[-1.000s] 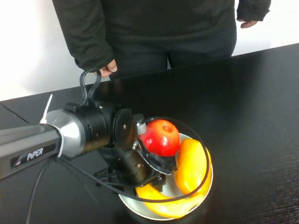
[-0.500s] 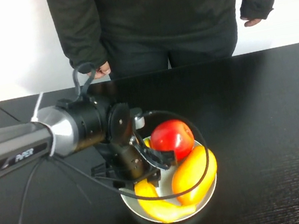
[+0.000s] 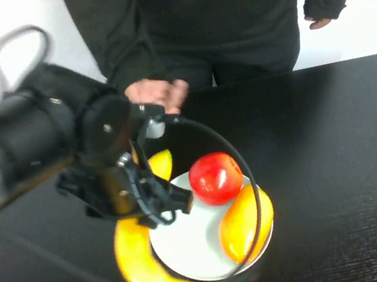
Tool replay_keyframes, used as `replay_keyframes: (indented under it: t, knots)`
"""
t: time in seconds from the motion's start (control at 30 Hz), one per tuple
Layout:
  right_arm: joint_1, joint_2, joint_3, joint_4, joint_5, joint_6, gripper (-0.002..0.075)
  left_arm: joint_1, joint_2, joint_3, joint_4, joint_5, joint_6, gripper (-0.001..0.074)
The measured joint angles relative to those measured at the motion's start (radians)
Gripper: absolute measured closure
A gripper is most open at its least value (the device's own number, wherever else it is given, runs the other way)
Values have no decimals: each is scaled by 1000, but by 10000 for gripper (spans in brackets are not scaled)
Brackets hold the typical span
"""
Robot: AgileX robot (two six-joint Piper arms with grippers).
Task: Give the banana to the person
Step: Hand the grabbed banana to the person
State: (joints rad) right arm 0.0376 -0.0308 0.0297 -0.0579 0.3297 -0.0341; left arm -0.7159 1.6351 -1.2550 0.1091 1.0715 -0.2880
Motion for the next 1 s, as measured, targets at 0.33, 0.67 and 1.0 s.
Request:
replay_keyframes:
  t: [0.33, 0.67, 1.0]
  knots:
    - [0, 0, 0, 0, 0, 0, 733, -59, -102, -297, 58, 165, 592, 451]
    - [0, 0, 0, 0, 0, 0, 733, -63, 151, -664, 16, 175, 795, 451]
    - [0, 0, 0, 0, 0, 2, 733, -65, 326, -742, 34, 175, 816, 451]
